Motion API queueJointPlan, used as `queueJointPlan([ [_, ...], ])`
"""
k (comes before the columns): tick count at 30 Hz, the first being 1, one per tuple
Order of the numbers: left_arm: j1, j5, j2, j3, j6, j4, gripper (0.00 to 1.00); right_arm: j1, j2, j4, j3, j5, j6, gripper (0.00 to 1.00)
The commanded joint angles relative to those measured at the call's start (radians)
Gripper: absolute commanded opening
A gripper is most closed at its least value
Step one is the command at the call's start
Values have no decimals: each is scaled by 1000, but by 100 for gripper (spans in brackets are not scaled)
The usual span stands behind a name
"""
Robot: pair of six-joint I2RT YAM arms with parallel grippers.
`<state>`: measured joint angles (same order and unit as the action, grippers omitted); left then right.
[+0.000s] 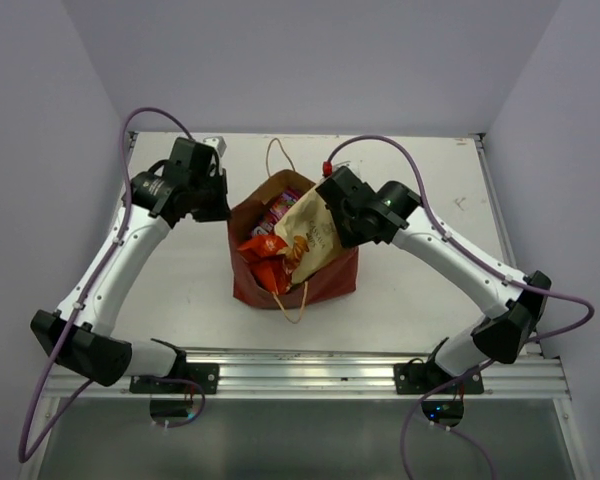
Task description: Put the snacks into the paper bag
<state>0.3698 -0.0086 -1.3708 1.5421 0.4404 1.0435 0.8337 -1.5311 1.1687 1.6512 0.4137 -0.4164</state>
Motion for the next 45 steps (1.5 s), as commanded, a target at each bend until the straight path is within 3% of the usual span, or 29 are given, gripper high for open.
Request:
queueJointPlan([
  [1,0,-16,85,-71,40,-92,0,-2,86,-23,-30,10,-28,0],
  [10,9,-67,139,-165,54,-125,0,8,115,-75,-131,4,-38,0],
  [11,9,-79,145,-163,54,-134,4,8,120,-90,-130,8,-33,0],
  [12,9,-85,153,-162,52,-146,16,8,126,-101,-131,11,-30,1],
  [13,9,-93,165,-154,43,-172,46,8,137,-113,-131,16,-19,23],
  [15,9,-99,173,-143,28,-198,55,8,147,-141,-131,26,-6,31],
  [18,9,-113,177,-126,1,-241,77,8,163,-178,-130,28,24,47],
  [19,9,-122,177,-117,-3,-250,79,10,166,-187,-122,36,27,52],
  [23,9,-177,176,-59,-19,-299,85,8,180,-195,-71,109,39,56],
  [25,9,-246,153,10,-32,-303,87,8,181,-187,-21,183,47,63],
  [32,-6,-497,107,199,-72,-332,94,10,138,-80,171,482,120,66],
  [36,-127,-473,90,280,-143,-372,100,8,190,-167,167,646,252,72],
  [39,-175,-445,78,286,-151,-375,100,8,210,-273,171,752,404,88],
  [45,-222,-381,73,260,-117,-387,100,10,209,-423,165,840,637,89],
])
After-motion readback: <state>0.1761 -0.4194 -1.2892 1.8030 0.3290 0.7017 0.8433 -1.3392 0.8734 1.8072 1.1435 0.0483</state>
